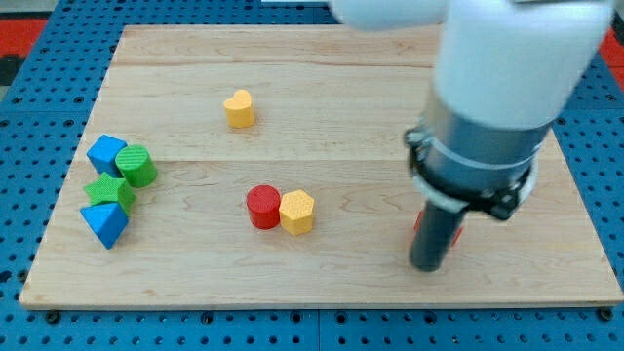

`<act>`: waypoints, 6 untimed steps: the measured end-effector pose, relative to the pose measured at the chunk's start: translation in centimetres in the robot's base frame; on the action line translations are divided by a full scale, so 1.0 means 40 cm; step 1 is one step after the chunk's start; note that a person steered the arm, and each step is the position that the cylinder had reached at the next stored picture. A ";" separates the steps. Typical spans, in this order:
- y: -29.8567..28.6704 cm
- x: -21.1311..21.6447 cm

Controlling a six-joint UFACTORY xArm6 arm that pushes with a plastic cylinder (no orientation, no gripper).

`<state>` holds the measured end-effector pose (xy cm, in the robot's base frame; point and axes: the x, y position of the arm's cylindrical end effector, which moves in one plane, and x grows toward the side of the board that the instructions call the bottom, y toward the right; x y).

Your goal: Move red star center right

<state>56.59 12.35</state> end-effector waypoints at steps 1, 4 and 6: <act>0.036 -0.131; 0.114 -0.306; 0.051 -0.086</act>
